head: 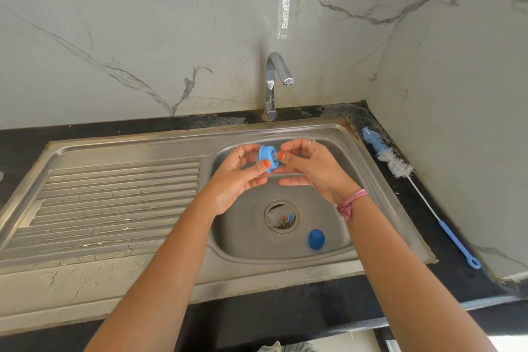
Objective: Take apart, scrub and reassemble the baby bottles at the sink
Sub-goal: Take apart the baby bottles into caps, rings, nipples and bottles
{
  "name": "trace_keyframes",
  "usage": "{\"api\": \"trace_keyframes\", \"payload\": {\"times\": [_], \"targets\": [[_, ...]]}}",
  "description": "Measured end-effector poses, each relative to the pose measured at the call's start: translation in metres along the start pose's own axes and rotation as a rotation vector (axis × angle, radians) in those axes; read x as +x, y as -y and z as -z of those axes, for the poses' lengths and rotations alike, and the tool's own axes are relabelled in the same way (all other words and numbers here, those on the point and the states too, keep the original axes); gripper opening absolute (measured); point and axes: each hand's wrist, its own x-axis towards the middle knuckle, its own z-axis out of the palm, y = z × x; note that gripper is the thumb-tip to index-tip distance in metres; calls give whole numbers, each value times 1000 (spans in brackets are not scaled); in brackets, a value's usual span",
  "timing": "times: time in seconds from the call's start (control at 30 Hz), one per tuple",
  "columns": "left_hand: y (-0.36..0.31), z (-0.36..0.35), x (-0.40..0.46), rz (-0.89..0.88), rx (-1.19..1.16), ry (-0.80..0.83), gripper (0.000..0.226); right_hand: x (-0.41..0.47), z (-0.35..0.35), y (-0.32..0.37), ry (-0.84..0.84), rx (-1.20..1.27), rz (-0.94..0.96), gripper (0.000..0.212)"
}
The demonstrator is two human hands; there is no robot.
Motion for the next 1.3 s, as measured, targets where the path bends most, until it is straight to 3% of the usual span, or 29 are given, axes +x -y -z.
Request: {"api": "trace_keyframes", "payload": {"times": [0.23,0.4,0.5,0.6,0.7,0.8,0.93,1.3], "targets": [[9,-1,9,121,-8,20,48,13,7,-18,241,-219,-64,57],[19,2,16,211,-23,29,47,24,14,-30,155,-260,-34,53],[26,13,21,229,4,-16,50,29,28,-36,17,-162,-57,53],[39,23,28,269,55,-91,44,34,41,-47,-56,-243,-83,55],[57,25,37,330,183,-136,35,42,45,-66,-26,-442,-145,55],[83,25,42,345,560,-134,25,53,46,-91,55,-643,-255,53],[124,28,44,307,985,-31,34,59,49,-133,217,-990,-316,51],[181,26,49,491,1202,112,30,60,50,-199,503,-1267,-520,53]]}}
